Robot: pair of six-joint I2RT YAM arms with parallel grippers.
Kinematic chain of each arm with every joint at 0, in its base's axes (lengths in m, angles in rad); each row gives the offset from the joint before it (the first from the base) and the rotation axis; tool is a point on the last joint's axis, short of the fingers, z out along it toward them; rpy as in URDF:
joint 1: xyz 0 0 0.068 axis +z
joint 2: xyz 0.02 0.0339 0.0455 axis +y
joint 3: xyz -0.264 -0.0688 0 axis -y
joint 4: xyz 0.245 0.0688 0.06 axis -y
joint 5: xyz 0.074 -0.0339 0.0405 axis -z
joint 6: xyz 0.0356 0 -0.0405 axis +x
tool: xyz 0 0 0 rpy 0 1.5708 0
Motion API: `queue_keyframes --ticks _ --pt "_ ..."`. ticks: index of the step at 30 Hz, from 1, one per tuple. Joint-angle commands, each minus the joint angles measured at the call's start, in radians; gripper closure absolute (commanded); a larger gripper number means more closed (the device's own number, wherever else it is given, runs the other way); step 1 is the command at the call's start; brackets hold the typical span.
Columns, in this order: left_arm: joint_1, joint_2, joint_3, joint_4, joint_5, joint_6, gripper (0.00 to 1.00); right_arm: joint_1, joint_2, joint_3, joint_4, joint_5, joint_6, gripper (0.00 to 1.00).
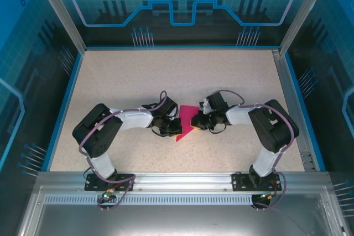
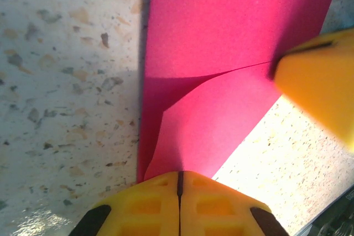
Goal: Fold a paper plane with a square sheet of paper (pick it up from the middle)
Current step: Third fold the triangle at the center of the table, then fourth fold the wing at the center of the table.
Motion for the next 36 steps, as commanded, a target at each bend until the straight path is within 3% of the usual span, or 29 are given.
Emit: queue_keyframes --ticks 1,7,13,24,36 --pt "0.003 0.036 -0.032 -0.089 -0.088 0.026 0.92 -0.056 0.012 0.015 -0.039 -0.002 -0.037 0.87" --pt "0.003 0.028 -0.039 -0.094 -0.089 0.026 0.92 -0.129 0.083 0.044 -0.05 -0.01 -0.067 0.87" --pt "0.002 0.001 -0.044 -0.09 -0.087 0.022 0.92 -0.164 0.017 0.029 -0.05 -0.046 -0.104 0.85" --pt "0.002 -0.094 0.04 -0.074 -0.074 0.035 0.81 -0.105 -0.072 -0.038 -0.062 -0.043 -0.096 0.68" --pt "0.004 -0.023 0.123 -0.122 -0.145 0.077 0.85 -0.054 -0.048 -0.039 -0.003 -0.057 -0.049 0.62"
